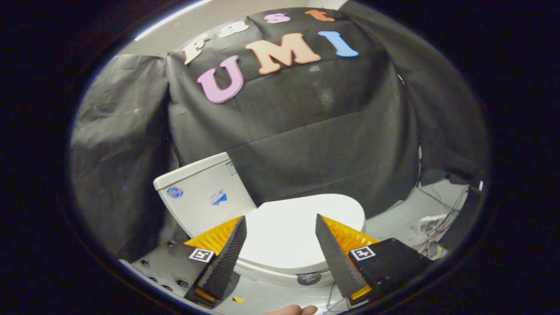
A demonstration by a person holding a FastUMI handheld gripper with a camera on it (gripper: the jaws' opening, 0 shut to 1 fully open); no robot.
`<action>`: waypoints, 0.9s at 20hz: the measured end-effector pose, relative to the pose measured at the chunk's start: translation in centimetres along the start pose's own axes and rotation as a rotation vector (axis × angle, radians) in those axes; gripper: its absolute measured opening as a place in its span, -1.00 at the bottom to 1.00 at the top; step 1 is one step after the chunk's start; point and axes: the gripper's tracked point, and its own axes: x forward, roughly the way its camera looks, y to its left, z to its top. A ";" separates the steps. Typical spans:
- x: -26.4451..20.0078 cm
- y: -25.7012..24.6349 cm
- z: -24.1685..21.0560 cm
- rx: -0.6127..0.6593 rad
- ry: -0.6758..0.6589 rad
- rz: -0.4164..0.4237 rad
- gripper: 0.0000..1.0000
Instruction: Open the toilet lid.
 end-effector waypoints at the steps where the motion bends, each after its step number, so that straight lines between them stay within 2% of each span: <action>1: 0.0 -0.2 0.2 0.016 -0.034 -0.013 0.94; 4: -0.3 -0.1 -0.7 0.146 -0.086 -0.009 0.93; 10: 0.4 -0.2 -3.0 0.316 -0.069 0.012 0.95; 18: 0.5 -3.9 -7.6 0.561 -0.009 -0.108 0.95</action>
